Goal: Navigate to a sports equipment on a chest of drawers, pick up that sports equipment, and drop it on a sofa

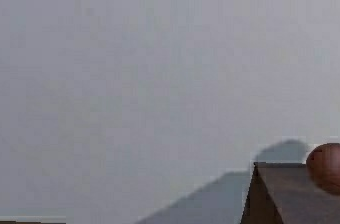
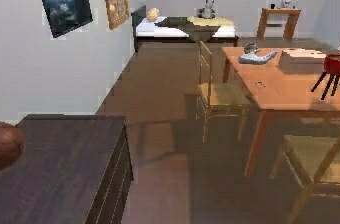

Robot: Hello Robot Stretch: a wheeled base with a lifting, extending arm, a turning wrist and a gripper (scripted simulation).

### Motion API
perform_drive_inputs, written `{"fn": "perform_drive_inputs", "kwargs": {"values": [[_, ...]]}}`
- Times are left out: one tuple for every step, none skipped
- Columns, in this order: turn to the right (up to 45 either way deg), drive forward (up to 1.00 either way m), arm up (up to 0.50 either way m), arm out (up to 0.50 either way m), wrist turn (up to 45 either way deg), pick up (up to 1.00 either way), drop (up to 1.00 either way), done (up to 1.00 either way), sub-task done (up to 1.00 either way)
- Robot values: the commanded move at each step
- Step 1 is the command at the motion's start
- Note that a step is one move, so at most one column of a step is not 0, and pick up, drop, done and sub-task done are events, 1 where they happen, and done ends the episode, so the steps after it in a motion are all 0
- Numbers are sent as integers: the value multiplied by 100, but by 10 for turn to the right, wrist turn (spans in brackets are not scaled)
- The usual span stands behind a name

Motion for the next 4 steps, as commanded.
{"fn": "perform_drive_inputs", "kwargs": {"values": [[450,0,0,0,0,0,0,0,0],[420,0,0,0,0,0,0,0,0],[0,100,0,0,0,0,0,0,0],[60,0,0,0,0,0,0,0,0]]}}
